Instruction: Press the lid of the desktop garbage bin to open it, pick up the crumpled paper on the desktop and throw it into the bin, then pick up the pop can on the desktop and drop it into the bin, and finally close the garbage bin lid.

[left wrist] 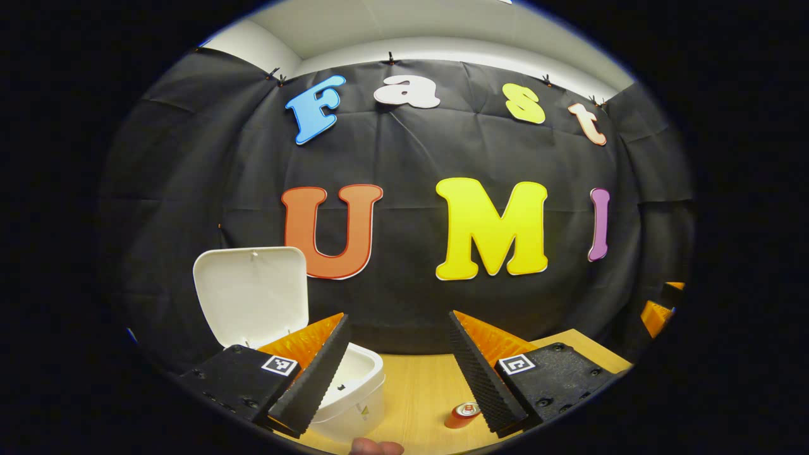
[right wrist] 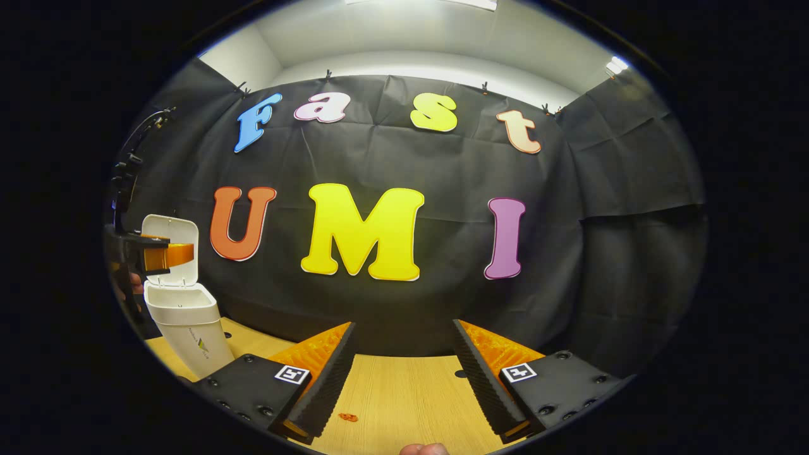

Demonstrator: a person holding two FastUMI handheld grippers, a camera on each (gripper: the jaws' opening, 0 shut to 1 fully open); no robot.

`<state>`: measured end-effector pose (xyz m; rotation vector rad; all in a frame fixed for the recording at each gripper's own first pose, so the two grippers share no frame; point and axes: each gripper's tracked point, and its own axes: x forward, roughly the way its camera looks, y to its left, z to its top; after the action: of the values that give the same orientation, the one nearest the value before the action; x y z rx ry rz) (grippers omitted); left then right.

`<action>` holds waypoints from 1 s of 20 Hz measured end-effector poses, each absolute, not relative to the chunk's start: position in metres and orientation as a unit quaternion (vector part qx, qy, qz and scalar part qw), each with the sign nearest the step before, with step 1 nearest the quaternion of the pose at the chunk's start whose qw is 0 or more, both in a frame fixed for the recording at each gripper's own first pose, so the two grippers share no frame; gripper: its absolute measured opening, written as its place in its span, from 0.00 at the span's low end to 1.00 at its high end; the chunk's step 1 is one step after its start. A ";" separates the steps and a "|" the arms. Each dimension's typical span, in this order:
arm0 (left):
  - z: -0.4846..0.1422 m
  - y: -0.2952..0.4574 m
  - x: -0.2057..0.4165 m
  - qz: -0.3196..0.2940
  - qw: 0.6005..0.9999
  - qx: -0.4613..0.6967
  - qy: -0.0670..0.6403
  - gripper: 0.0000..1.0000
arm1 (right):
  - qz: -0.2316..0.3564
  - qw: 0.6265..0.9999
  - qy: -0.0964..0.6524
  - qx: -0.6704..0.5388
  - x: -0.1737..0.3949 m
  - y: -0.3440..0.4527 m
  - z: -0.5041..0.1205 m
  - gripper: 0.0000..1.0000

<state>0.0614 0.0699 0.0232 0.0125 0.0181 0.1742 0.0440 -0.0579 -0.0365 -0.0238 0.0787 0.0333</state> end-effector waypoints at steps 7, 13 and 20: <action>0.020 0.034 0.037 0.046 0.999 -0.008 0.004 0.99 | 0.027 0.998 0.059 0.003 0.046 -0.058 -0.056 0.94; -0.001 0.030 0.017 0.049 0.998 -0.014 0.027 0.99 | 0.066 0.992 0.103 0.003 0.042 -0.047 -0.100 0.94; -0.007 0.030 -0.011 0.061 0.997 -0.017 0.049 0.99 | 0.147 0.975 0.166 0.001 0.038 -0.014 -0.175 0.94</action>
<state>-0.0106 0.0296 -0.0071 -0.0348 0.0981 0.1217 0.0382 -0.0145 -0.1755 0.0028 0.3345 0.2957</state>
